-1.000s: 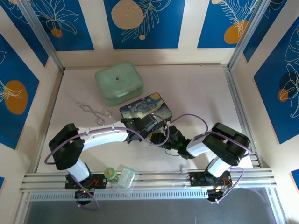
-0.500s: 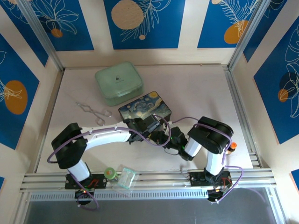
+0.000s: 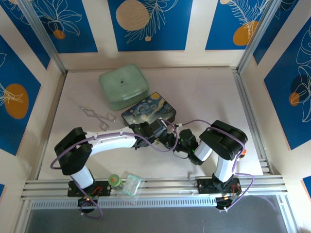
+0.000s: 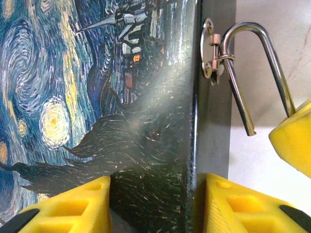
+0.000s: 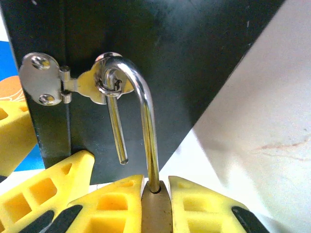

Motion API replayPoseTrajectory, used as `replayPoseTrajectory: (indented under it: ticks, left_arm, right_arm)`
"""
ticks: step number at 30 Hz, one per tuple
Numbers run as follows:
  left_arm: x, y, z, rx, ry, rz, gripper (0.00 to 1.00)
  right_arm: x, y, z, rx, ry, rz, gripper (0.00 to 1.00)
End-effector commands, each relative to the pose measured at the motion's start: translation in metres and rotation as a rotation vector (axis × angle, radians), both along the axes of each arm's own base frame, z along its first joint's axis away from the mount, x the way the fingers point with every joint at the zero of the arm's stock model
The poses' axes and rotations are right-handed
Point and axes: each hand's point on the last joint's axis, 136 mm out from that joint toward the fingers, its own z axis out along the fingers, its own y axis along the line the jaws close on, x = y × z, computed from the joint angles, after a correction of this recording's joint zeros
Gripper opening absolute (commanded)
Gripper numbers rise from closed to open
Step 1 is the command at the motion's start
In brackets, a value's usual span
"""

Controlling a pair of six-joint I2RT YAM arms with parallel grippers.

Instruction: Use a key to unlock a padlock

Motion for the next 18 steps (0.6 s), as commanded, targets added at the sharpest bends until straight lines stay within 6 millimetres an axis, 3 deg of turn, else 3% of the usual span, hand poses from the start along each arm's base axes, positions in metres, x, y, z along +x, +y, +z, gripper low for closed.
replayPoseTrajectory:
  ticks: [1,6,10,12,18]
  left_arm:
    - [-0.057,0.047,-0.063,0.239,0.286,-0.075,0.43]
    - [-0.059,0.044,-0.063,0.240,0.288,-0.087,0.43]
    - [-0.061,0.043,-0.066,0.234,0.295,-0.094,0.41]
    - [-0.061,0.043,-0.068,0.238,0.296,-0.099,0.34]
    - [-0.066,0.042,-0.071,0.247,0.305,-0.125,0.35]
  right_arm:
    - [0.044,-0.022,0.031,0.050,-0.109,-0.174,0.00]
    - [0.059,-0.019,0.037,0.127,-0.092,-0.174,0.00]
    - [0.063,-0.022,0.053,0.145,-0.135,-0.182,0.00]
    - [0.066,-0.028,0.050,0.151,-0.111,-0.204,0.00]
    - [0.079,-0.028,0.045,0.166,-0.083,-0.217,0.00]
